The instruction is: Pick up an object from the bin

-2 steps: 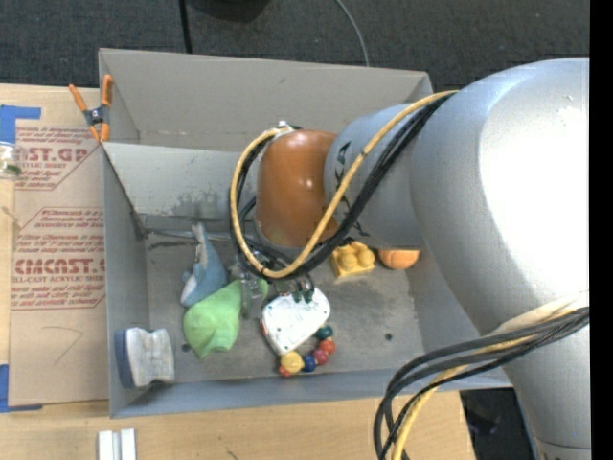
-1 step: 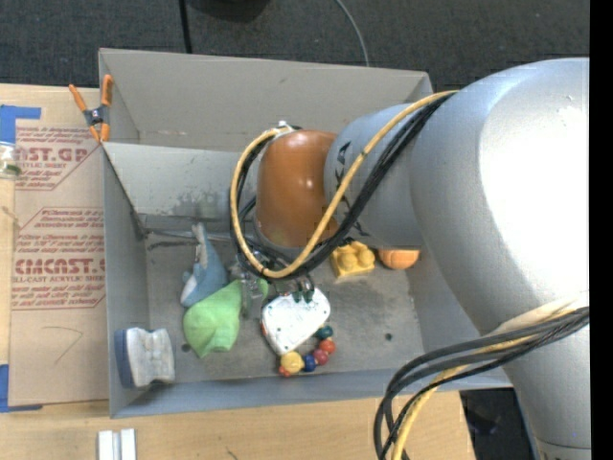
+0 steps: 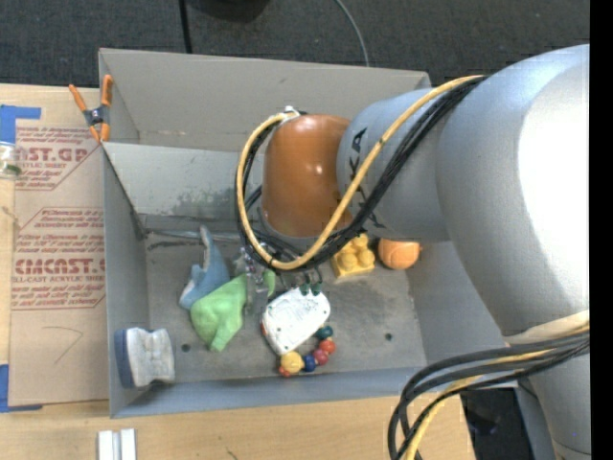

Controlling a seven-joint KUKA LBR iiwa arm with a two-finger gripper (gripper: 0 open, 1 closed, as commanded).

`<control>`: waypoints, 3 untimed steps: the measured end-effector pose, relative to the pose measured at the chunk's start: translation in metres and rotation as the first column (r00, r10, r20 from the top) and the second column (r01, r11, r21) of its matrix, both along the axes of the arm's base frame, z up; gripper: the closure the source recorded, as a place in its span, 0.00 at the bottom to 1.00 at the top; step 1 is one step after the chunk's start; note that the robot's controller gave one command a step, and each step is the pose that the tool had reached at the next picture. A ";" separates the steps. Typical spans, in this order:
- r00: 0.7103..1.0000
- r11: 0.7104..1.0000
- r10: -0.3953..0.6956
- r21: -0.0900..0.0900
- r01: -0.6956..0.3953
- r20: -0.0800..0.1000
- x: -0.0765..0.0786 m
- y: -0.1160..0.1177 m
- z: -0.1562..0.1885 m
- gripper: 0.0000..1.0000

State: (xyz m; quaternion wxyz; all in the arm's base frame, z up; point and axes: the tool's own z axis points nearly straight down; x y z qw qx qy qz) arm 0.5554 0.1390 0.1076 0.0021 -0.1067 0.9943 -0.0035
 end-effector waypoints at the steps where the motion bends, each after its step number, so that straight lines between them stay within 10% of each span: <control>1: 1.000 1.000 0.001 0.003 -0.001 0.015 0.007 -0.004 0.021 1.00; 2: 1.000 1.000 -0.003 -0.002 0.003 -0.009 0.002 0.000 0.030 1.00; 3: 1.000 1.000 0.009 0.001 -0.009 0.007 0.006 0.001 0.095 1.00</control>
Offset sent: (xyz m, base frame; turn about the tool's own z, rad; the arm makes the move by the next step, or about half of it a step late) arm 0.0045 0.0157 0.1302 0.0085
